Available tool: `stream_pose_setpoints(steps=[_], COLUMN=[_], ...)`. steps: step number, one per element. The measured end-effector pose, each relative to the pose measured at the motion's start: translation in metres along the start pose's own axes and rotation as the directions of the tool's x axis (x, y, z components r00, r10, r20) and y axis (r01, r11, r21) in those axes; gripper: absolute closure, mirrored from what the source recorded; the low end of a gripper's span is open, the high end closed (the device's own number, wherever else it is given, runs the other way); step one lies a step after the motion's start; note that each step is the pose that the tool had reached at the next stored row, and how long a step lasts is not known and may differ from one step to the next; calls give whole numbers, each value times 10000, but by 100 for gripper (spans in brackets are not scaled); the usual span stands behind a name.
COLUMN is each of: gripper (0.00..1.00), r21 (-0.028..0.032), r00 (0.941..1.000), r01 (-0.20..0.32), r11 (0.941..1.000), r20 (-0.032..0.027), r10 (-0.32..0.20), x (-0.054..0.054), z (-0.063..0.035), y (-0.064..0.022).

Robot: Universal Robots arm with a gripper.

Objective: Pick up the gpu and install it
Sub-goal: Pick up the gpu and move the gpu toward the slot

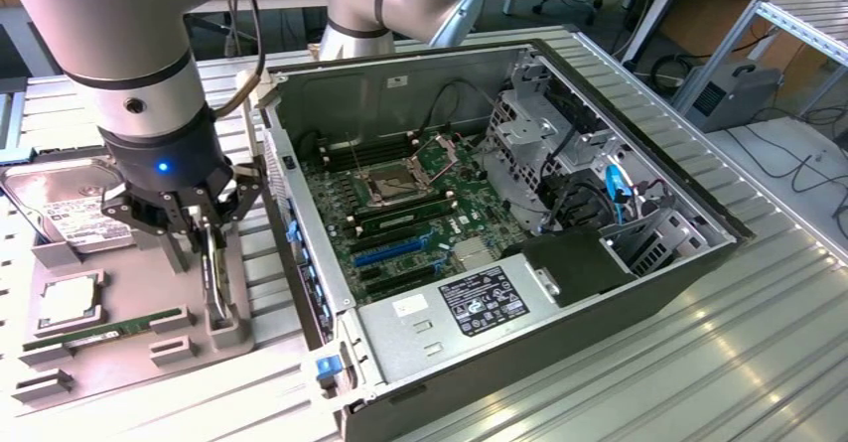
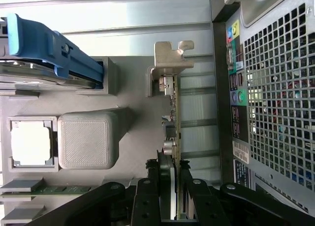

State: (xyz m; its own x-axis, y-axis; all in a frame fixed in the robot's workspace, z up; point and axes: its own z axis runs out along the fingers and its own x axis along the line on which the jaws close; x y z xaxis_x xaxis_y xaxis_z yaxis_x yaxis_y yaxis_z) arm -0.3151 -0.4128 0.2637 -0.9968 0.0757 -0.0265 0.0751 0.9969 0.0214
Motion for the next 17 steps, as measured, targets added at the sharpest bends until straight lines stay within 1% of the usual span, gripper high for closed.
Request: stream_pose_setpoints(steps=[17], gripper=[73], r21=[0], r00=[10000], r01=[0], r11=[10000], r20=[0], r10=[0], x=[-1], z=[-37], y=[1])
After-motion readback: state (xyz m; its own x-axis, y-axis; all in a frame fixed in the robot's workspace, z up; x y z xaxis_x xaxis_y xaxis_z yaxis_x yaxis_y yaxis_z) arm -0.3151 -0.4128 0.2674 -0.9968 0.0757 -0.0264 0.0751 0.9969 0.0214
